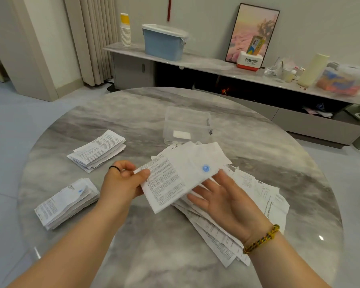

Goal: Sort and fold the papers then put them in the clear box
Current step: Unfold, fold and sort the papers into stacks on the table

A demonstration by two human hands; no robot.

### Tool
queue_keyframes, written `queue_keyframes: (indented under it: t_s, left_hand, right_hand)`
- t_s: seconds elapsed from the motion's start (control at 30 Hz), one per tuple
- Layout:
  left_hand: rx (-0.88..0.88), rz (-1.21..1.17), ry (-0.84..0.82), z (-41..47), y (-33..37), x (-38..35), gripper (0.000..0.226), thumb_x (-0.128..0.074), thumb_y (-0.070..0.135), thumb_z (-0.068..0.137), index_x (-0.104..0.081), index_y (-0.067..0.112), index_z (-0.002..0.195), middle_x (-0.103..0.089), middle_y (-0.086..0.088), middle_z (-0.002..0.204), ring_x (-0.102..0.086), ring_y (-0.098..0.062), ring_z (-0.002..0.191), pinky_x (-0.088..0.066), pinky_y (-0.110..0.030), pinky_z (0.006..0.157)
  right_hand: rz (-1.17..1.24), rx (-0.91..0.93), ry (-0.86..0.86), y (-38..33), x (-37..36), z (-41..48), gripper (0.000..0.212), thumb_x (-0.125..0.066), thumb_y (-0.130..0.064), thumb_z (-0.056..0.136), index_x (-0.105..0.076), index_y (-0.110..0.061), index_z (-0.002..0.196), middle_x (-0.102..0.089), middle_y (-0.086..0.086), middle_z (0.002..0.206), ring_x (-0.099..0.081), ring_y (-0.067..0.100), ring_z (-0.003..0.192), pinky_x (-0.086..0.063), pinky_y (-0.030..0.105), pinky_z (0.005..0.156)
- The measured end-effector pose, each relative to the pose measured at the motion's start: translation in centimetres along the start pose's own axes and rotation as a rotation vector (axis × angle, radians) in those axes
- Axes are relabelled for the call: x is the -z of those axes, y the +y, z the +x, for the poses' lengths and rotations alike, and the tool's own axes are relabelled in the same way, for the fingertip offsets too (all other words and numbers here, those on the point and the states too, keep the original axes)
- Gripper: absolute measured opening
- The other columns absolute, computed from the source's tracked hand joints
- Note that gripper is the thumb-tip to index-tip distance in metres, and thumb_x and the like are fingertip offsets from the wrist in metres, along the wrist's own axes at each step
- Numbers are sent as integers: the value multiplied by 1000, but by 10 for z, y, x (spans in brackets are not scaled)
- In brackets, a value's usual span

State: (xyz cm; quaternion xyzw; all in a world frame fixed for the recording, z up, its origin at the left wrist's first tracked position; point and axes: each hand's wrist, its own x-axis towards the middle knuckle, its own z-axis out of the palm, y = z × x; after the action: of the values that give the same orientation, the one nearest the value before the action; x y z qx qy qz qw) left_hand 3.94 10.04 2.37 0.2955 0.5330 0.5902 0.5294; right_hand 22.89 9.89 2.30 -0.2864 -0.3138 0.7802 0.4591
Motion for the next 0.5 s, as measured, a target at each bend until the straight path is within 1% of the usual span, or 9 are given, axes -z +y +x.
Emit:
queue_keyframes:
  t_s: [0.03,0.07,0.13,0.17,0.2,0.27,0.37,0.4,0.5]
  left_hand:
    - [-7,-3,-7,0,0,0,31,-53,-7,86,-37,16,72,-59,-7,73,-62,-14,58,-49,-15,40]
    - [-13,4,-23,0,0,0,32,-54,-8,85,-37,15,71,-60,-7,70,-63,-11,53,-49,-15,40]
    - [-11,53,-61,-3,0,0,32,-55,-9,84,-37,14,70,-60,-4,64,-62,-5,46,-50,-17,41]
    - [-2,88,-87,-4,1,-1,32,-56,-9,83,-37,14,70,-60,-3,63,-62,-4,45,-50,-17,41]
    - [13,119,-122,-6,1,-2,31,-56,-9,83,-38,13,72,-60,-3,63,-62,-4,44,-50,-17,41]
    - [52,164,-203,-8,3,-2,24,-57,-5,84,-44,14,78,-64,-2,66,-63,-5,48,-51,-18,42]
    - [77,316,-309,-9,4,2,14,-57,15,88,-53,27,94,-68,2,84,-65,-9,71,-53,-18,56]
    - [83,356,-333,-8,3,4,11,-55,20,89,-56,29,95,-69,4,87,-65,-8,74,-53,-16,57]
    - [134,378,-392,-9,0,6,15,-53,19,90,-67,20,90,-73,4,79,-68,-6,65,-52,-14,54]
  right_hand:
    - [-83,-13,5,5,-3,0,65,-90,-34,42,-66,-18,101,-71,6,102,-69,21,87,-58,34,77]
    - [-181,-25,25,10,-5,0,54,-85,-29,52,-64,-17,100,-72,4,97,-70,18,83,-58,31,74]
    - [-355,-10,102,18,-11,-1,18,-65,-15,79,-62,-15,97,-74,0,85,-70,13,75,-58,25,66]
    - [-400,6,146,20,-12,-1,12,-56,-7,87,-62,-14,94,-74,-2,81,-71,12,72,-57,23,62]
    - [-428,17,186,22,-12,-1,18,-49,-1,90,-62,-14,92,-74,-2,78,-71,12,70,-56,23,58]
    - [-498,15,221,20,-11,-1,22,-45,2,91,-60,-12,93,-73,-1,78,-70,12,65,-53,21,51]
    - [-651,-58,205,13,-6,-2,20,-44,1,91,-58,-12,92,-70,1,78,-68,9,60,-50,19,47]
    - [-693,-84,180,11,-5,-2,20,-44,0,91,-59,-14,90,-70,0,77,-68,9,60,-50,20,47]
    - [-757,-136,124,8,-5,-3,19,-45,-2,91,-59,-14,91,-72,-3,72,-67,10,59,-49,19,46]
